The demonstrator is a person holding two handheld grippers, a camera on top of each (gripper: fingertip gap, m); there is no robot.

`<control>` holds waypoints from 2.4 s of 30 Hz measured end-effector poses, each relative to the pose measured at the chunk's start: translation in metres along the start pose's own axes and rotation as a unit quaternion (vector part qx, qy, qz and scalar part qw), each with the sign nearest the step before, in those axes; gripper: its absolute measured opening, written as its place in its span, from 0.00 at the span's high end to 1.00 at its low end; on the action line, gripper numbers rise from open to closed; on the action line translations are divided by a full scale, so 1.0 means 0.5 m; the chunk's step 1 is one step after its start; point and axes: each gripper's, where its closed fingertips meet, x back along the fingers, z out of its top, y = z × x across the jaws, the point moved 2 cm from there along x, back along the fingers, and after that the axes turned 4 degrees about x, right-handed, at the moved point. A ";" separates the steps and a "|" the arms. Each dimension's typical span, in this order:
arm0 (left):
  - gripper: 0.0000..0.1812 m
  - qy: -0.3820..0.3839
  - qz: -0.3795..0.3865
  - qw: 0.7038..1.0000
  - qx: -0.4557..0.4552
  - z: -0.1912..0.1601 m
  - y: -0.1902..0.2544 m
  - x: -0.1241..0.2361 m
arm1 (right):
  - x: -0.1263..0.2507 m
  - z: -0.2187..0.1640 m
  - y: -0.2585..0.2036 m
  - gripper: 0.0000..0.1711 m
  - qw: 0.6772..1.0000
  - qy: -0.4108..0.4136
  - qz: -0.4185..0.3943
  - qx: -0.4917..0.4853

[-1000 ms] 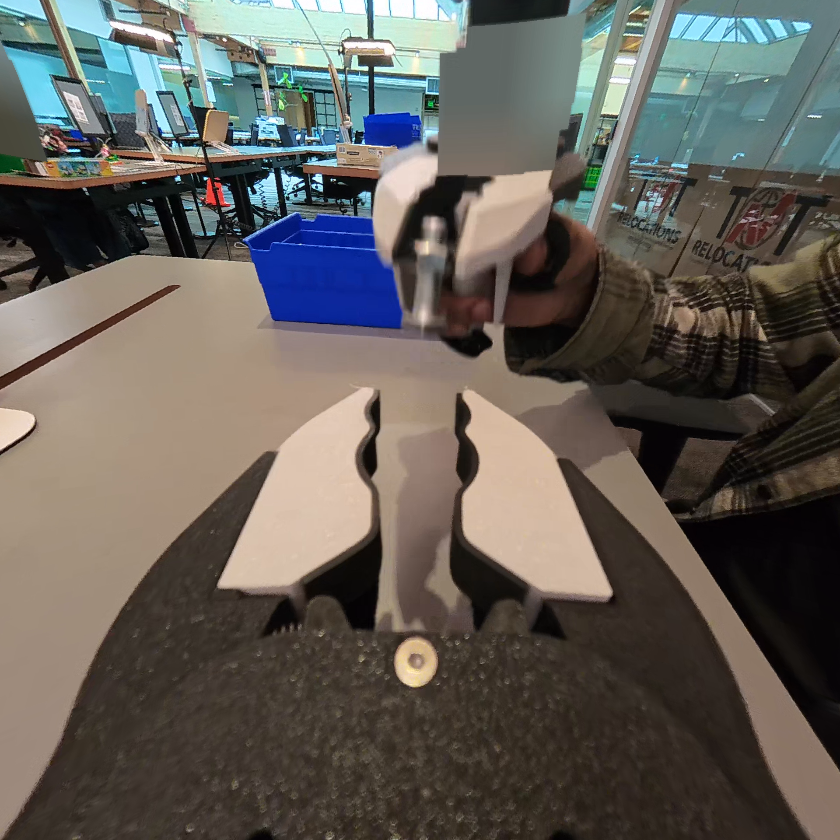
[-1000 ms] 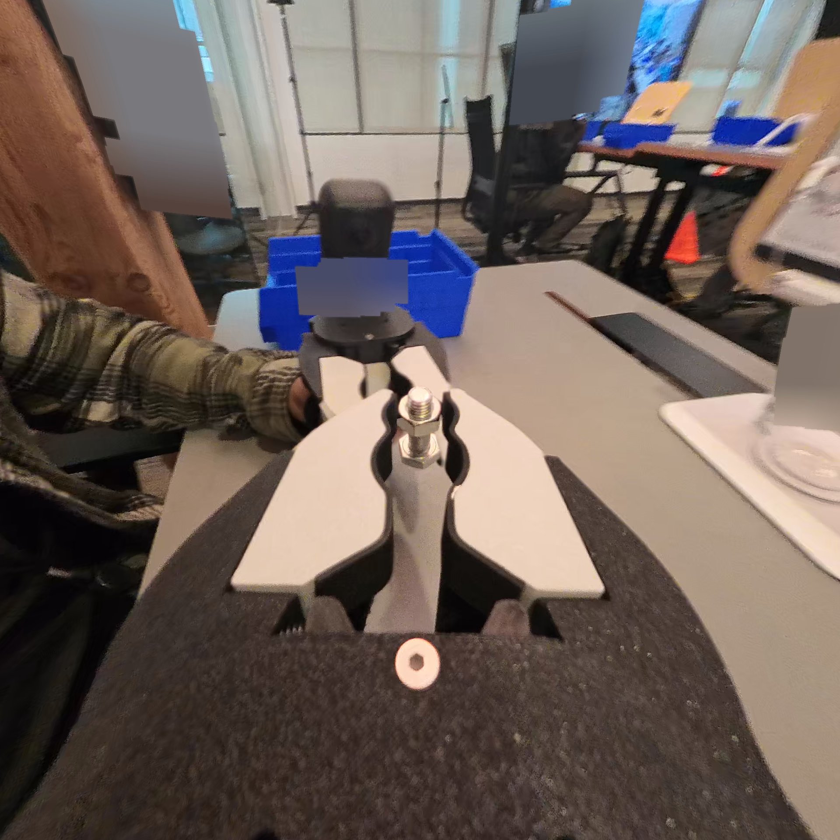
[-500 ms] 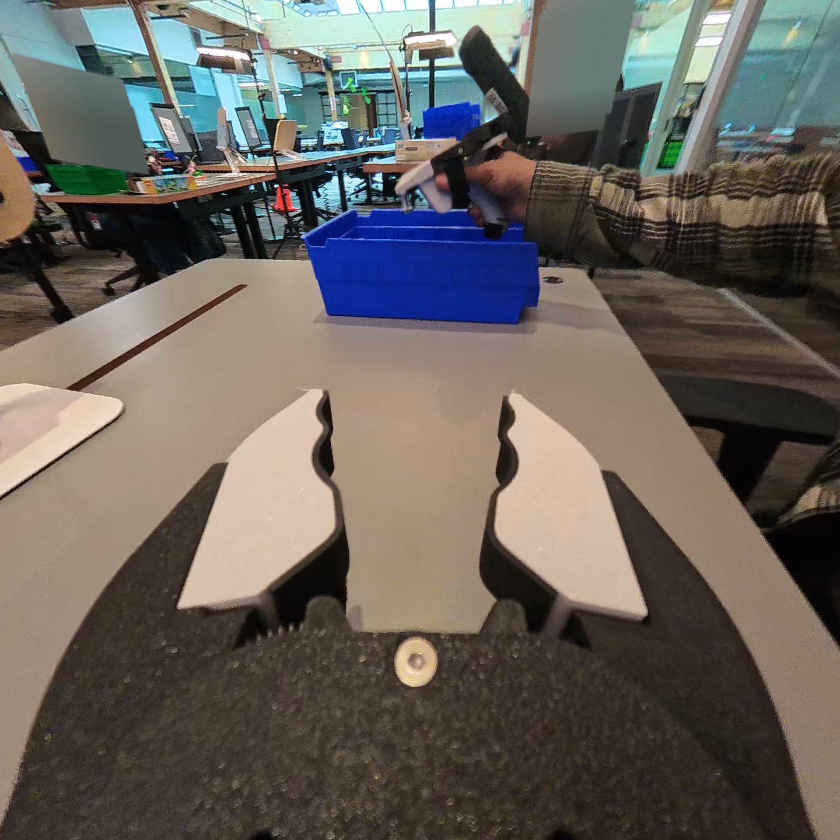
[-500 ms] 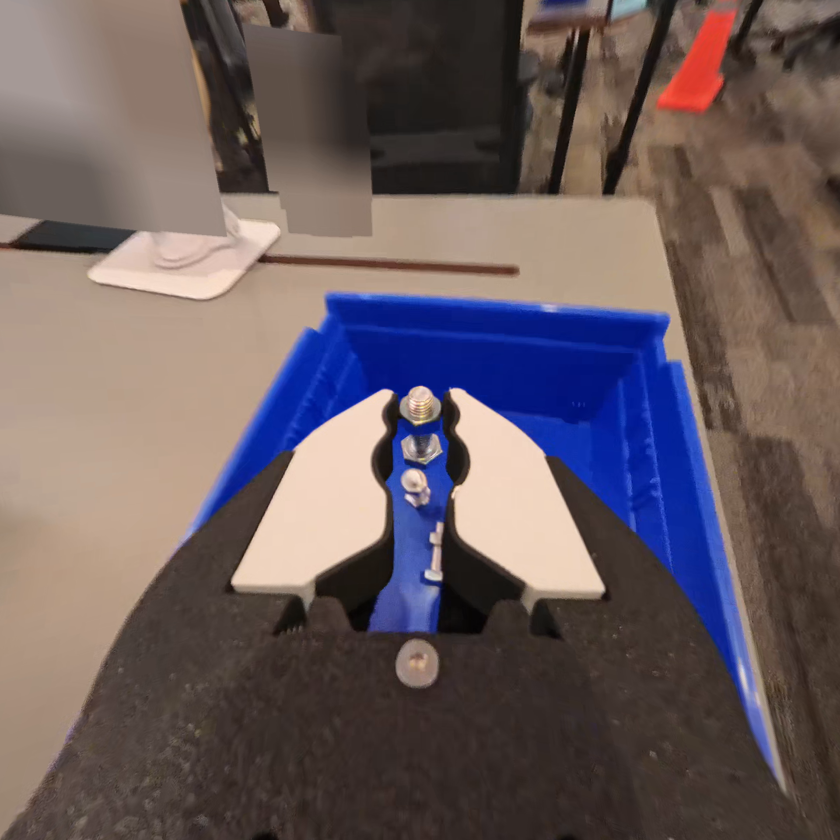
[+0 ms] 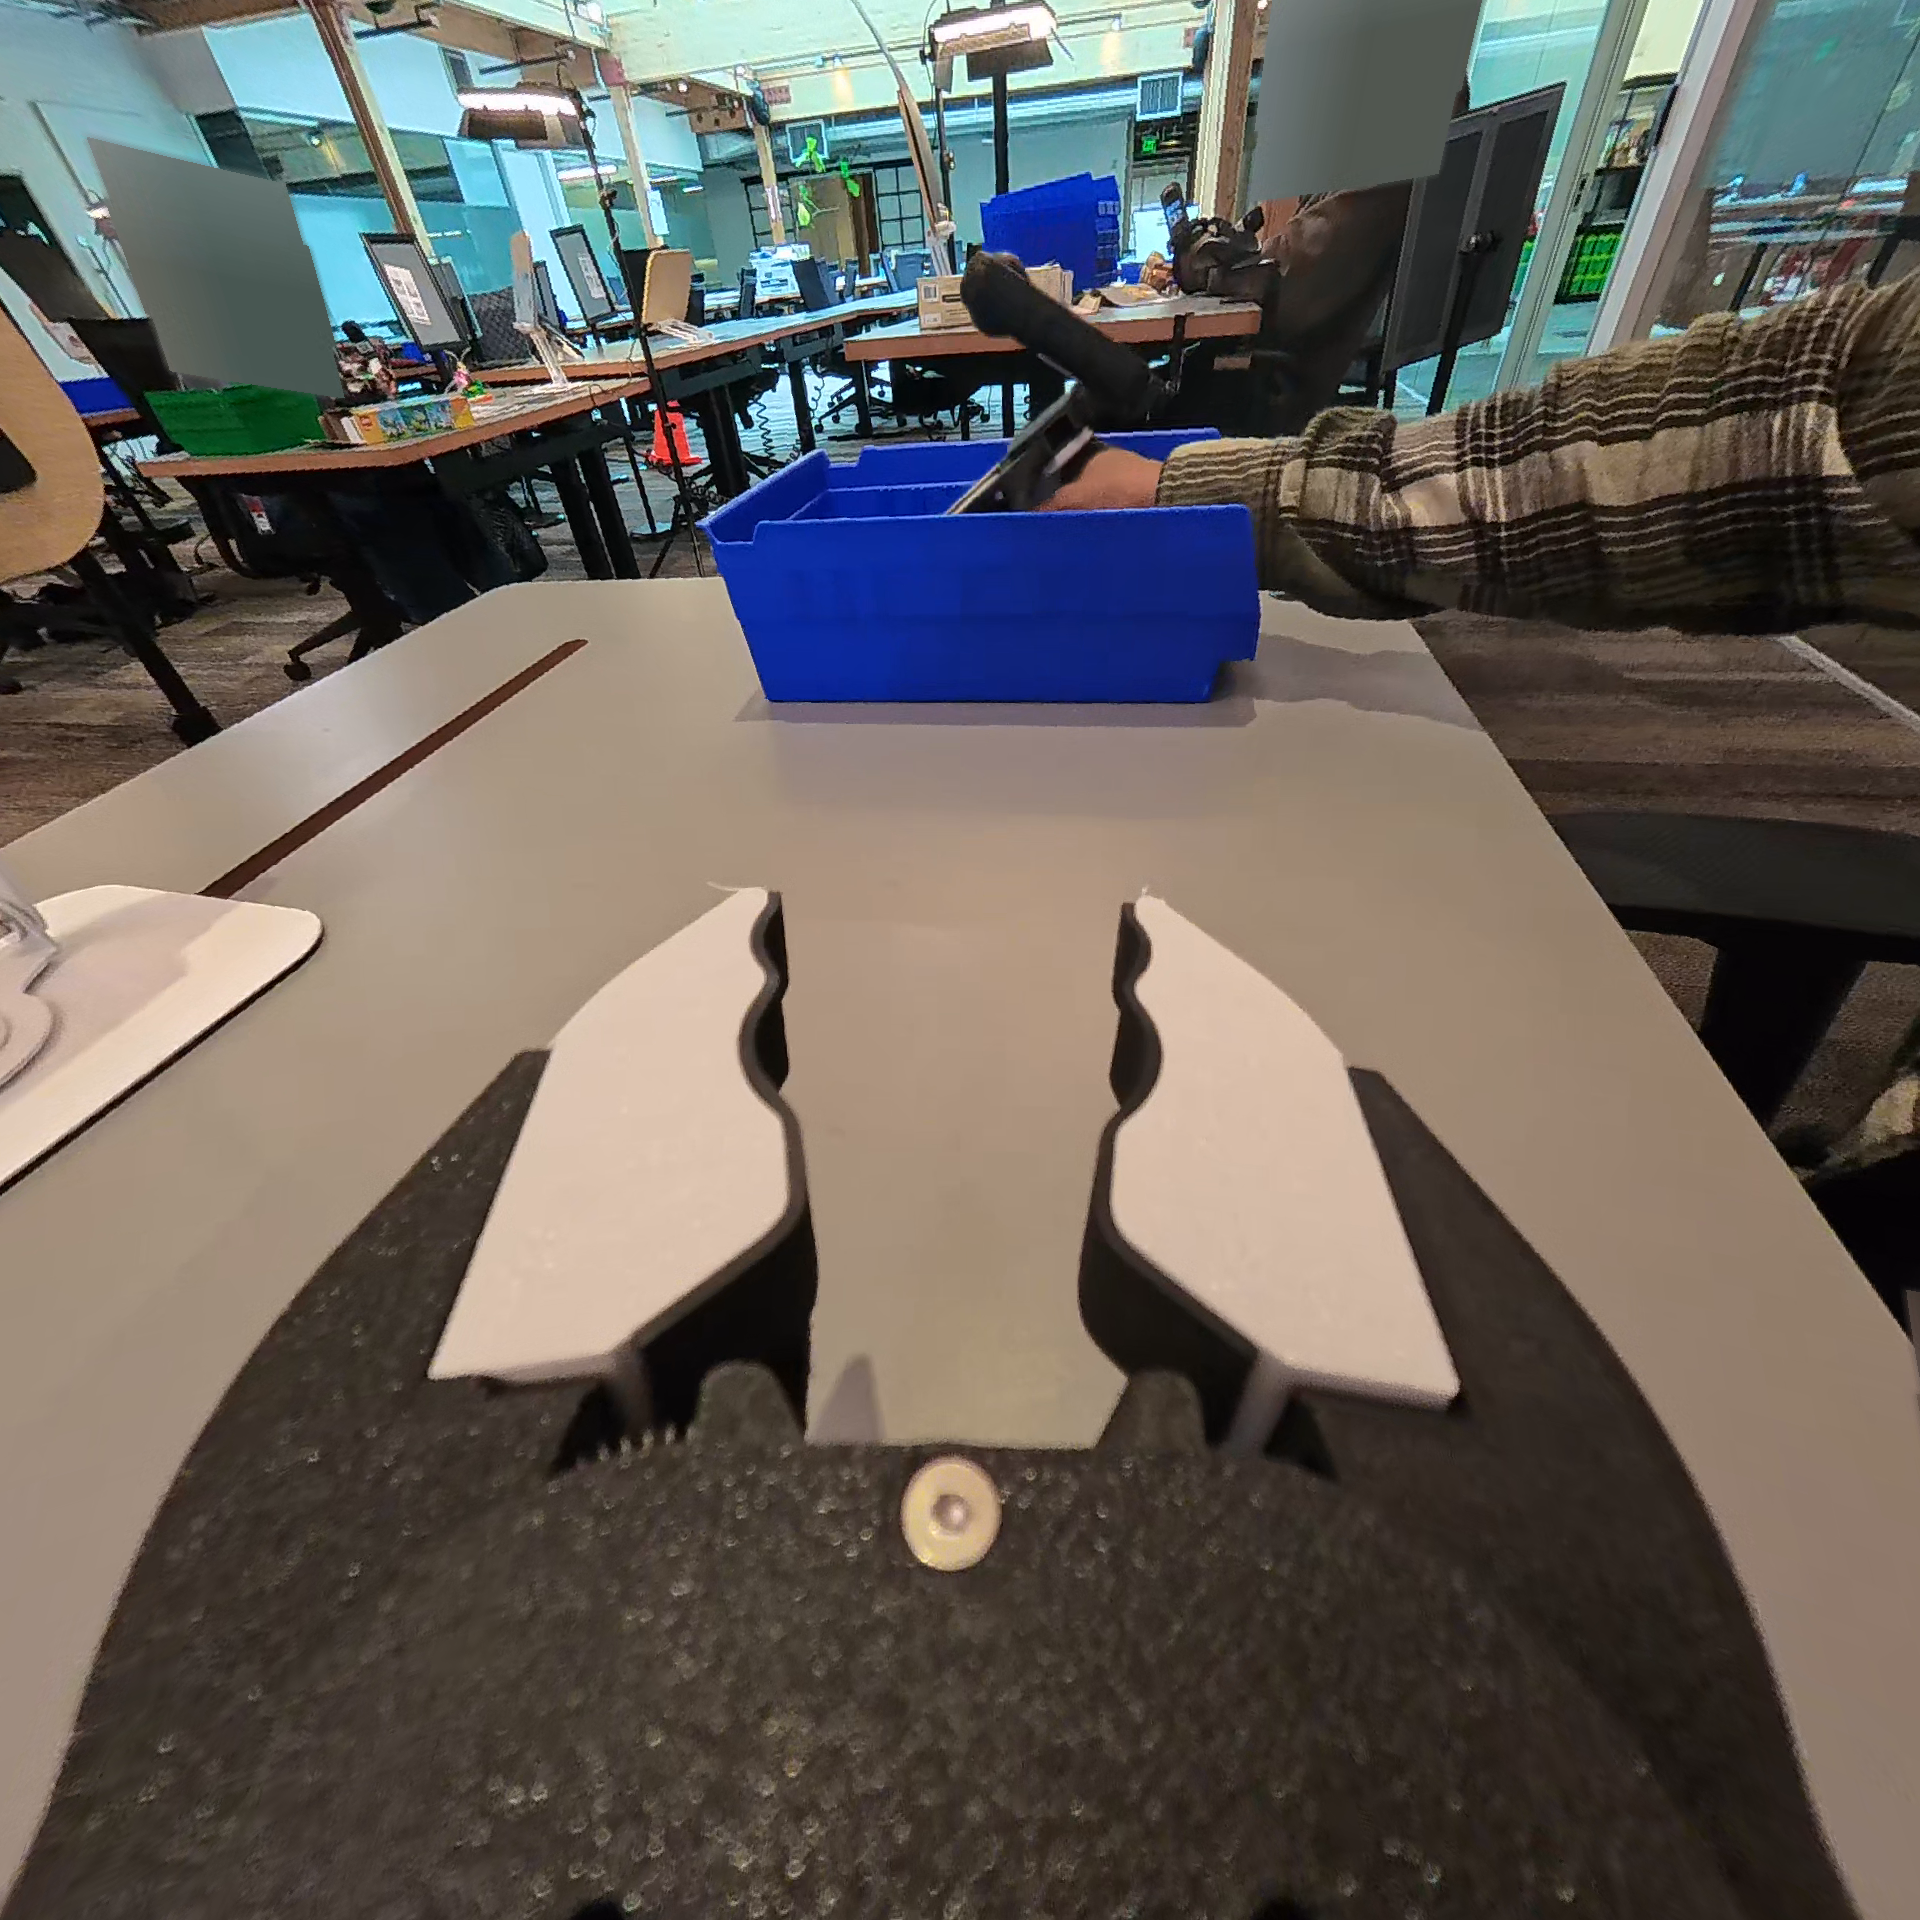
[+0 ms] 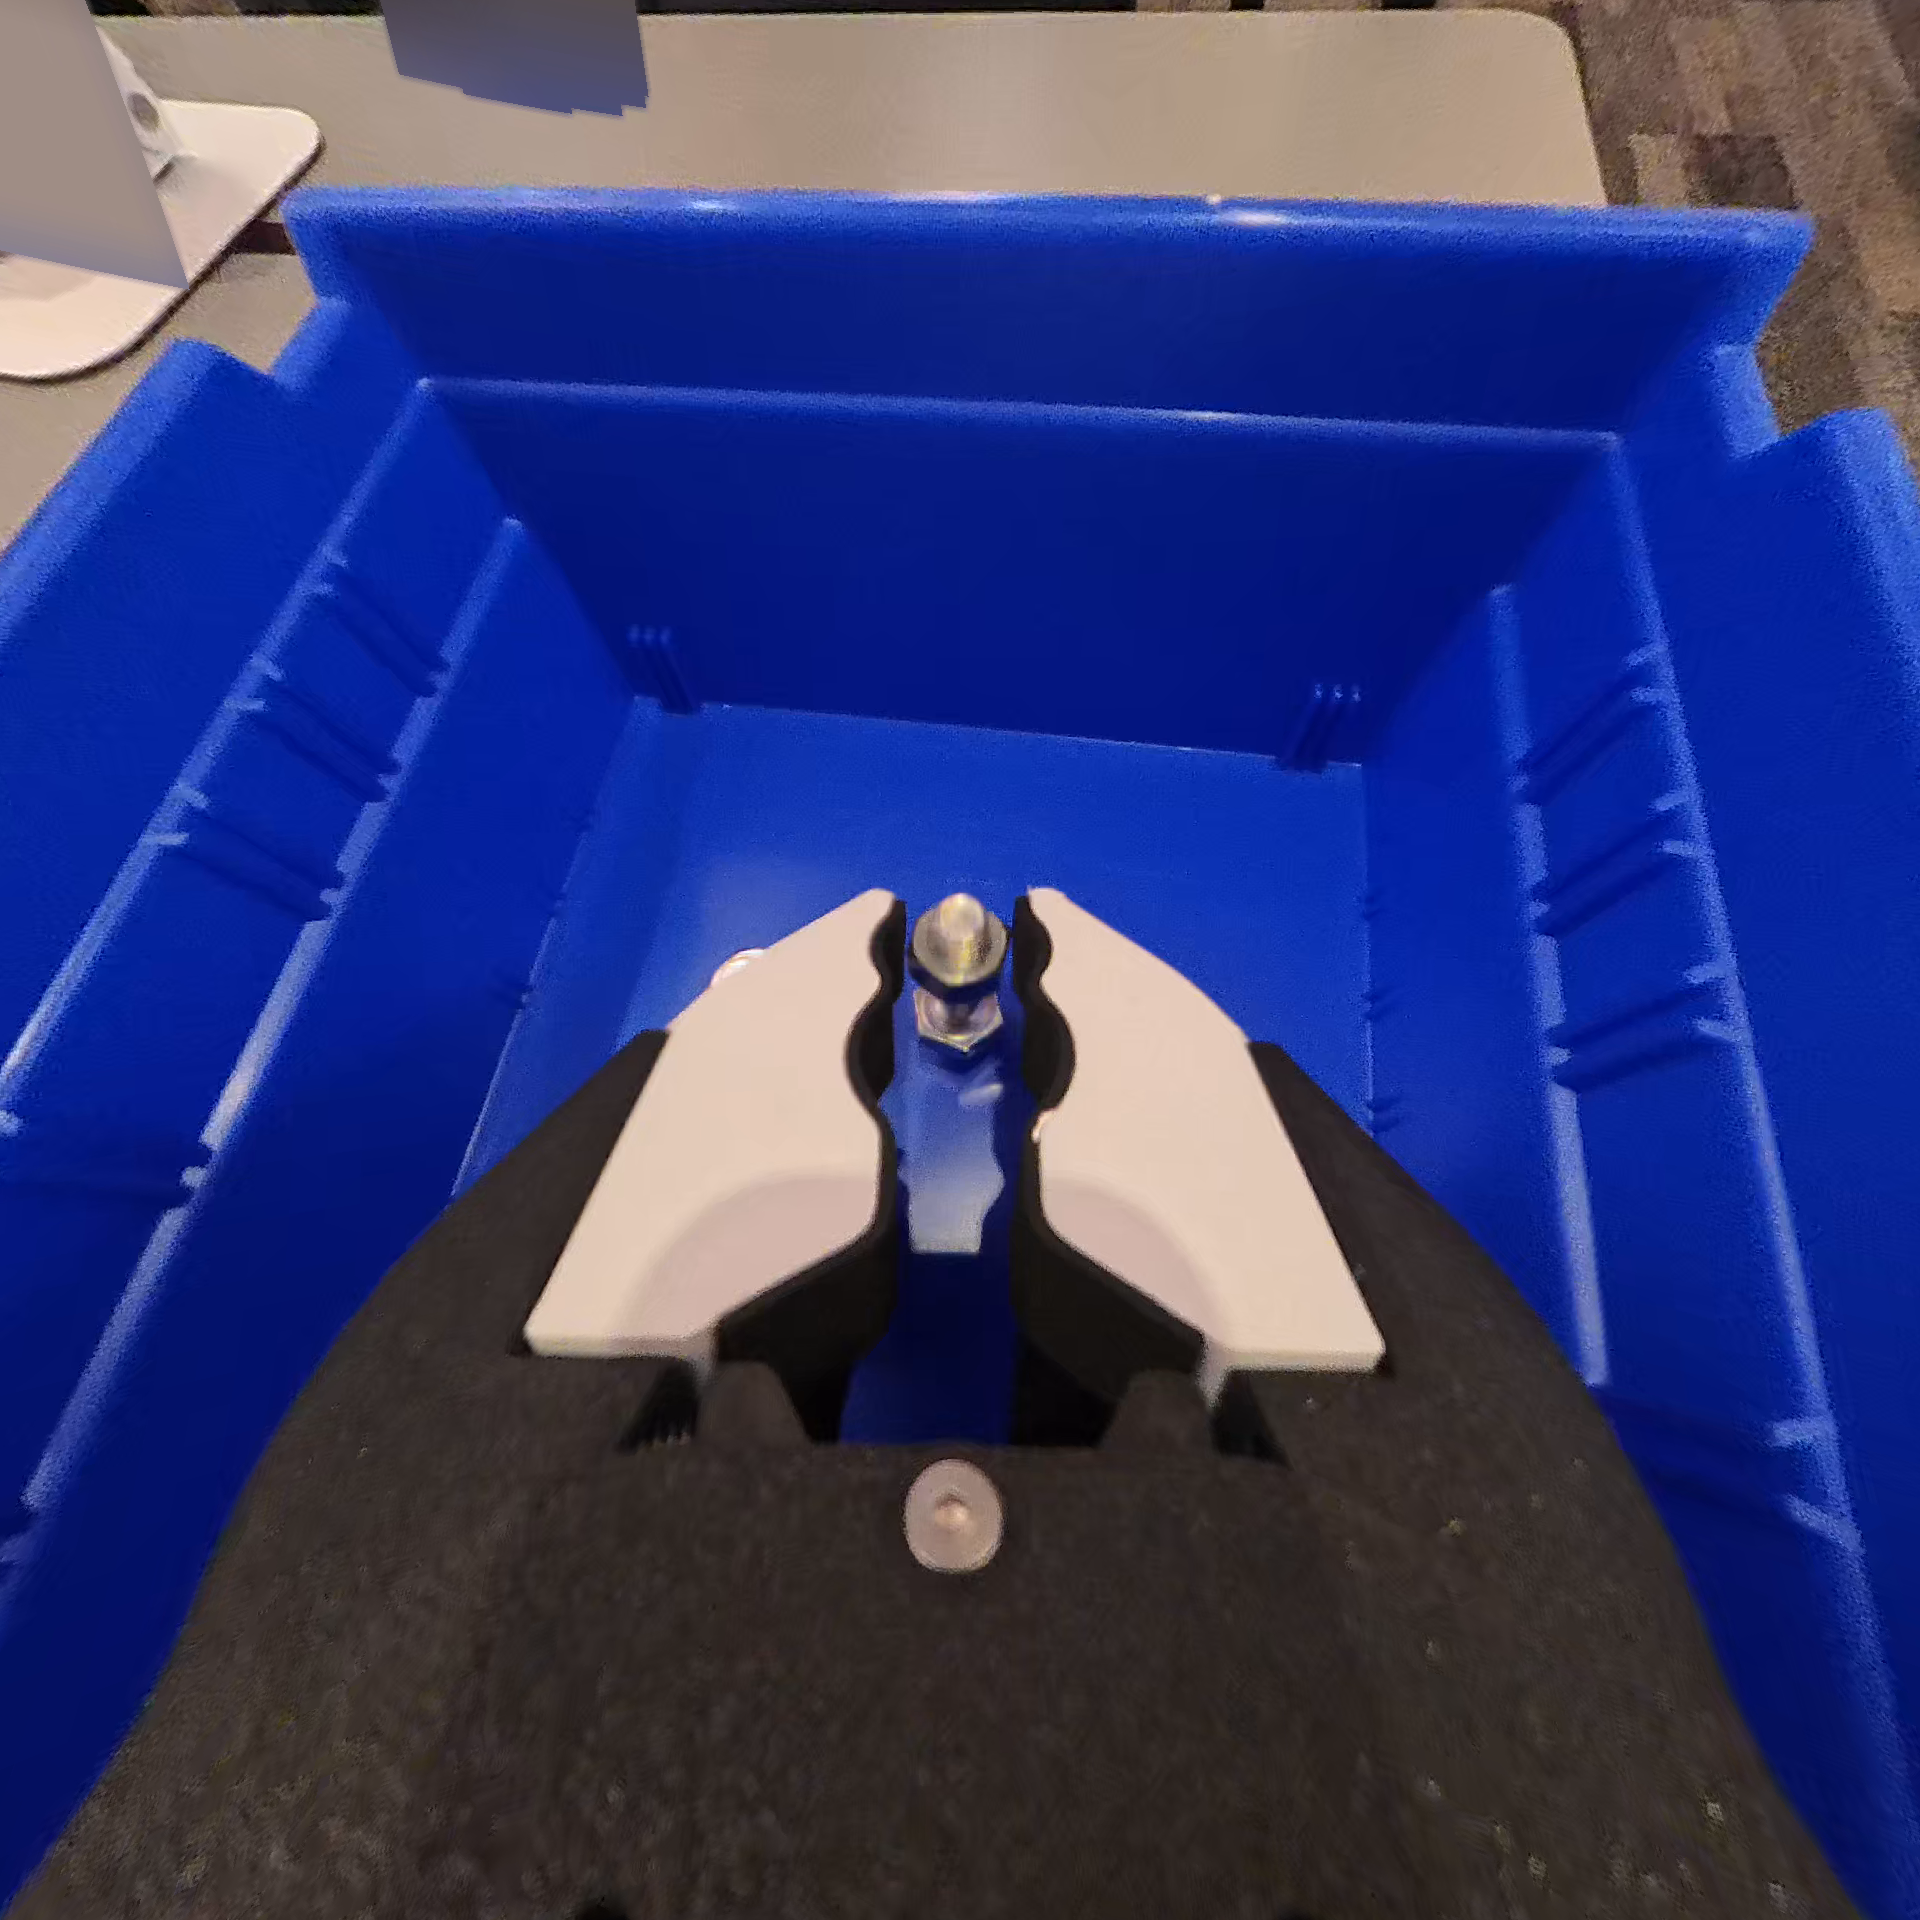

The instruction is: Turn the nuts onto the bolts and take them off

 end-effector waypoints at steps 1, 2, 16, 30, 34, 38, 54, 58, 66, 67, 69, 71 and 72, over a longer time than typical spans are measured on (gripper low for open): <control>0.67 0.000 0.000 1.000 0.001 0.000 -0.001 0.001 | 0.003 0.005 -0.002 0.86 1.000 0.006 -0.001 0.002; 0.67 0.000 0.000 1.000 0.002 0.001 -0.002 0.002 | 0.011 0.016 -0.003 0.83 1.000 0.014 -0.001 0.004; 0.67 0.002 0.016 1.000 -0.004 0.012 -0.009 0.008 | 0.393 0.241 -0.236 0.73 0.972 0.196 0.063 0.116; 0.68 -0.014 0.123 0.992 0.032 0.088 0.032 0.090 | 0.335 0.065 -0.551 0.70 0.937 0.243 0.213 0.131; 0.68 -0.037 0.176 0.983 0.046 0.113 0.041 0.190 | 0.329 0.062 -0.554 0.73 0.931 0.269 0.211 0.127; 0.69 -0.062 0.257 0.963 0.055 0.144 0.013 0.351 | 0.313 0.052 -0.558 0.73 0.933 0.257 0.206 0.147; 0.70 -0.322 0.470 0.801 0.184 0.030 -0.102 0.878 | 0.212 0.072 -0.613 0.73 0.931 0.224 0.243 0.154; 0.74 -0.349 0.448 0.796 0.207 0.015 -0.131 0.871 | 0.176 0.093 -0.640 0.73 0.927 0.215 0.260 0.164; 0.76 -0.449 0.399 0.749 0.280 -0.061 -0.220 0.830 | 0.135 0.113 -0.657 0.73 0.924 0.206 0.272 0.171; 0.76 -0.448 0.395 0.746 0.293 -0.066 -0.231 0.824 | 0.132 0.114 -0.655 0.73 0.925 0.206 0.272 0.169; 0.78 -0.441 0.393 0.742 0.316 -0.072 -0.254 0.813 | 0.128 0.115 -0.650 0.73 0.925 0.206 0.273 0.165; 0.79 -0.436 0.393 0.735 0.341 -0.080 -0.272 0.806 | 0.125 0.115 -0.645 0.73 0.925 0.206 0.274 0.163; 0.80 -0.437 0.394 0.727 0.354 -0.086 -0.279 0.805 | 0.123 0.115 -0.643 0.73 0.925 0.206 0.273 0.164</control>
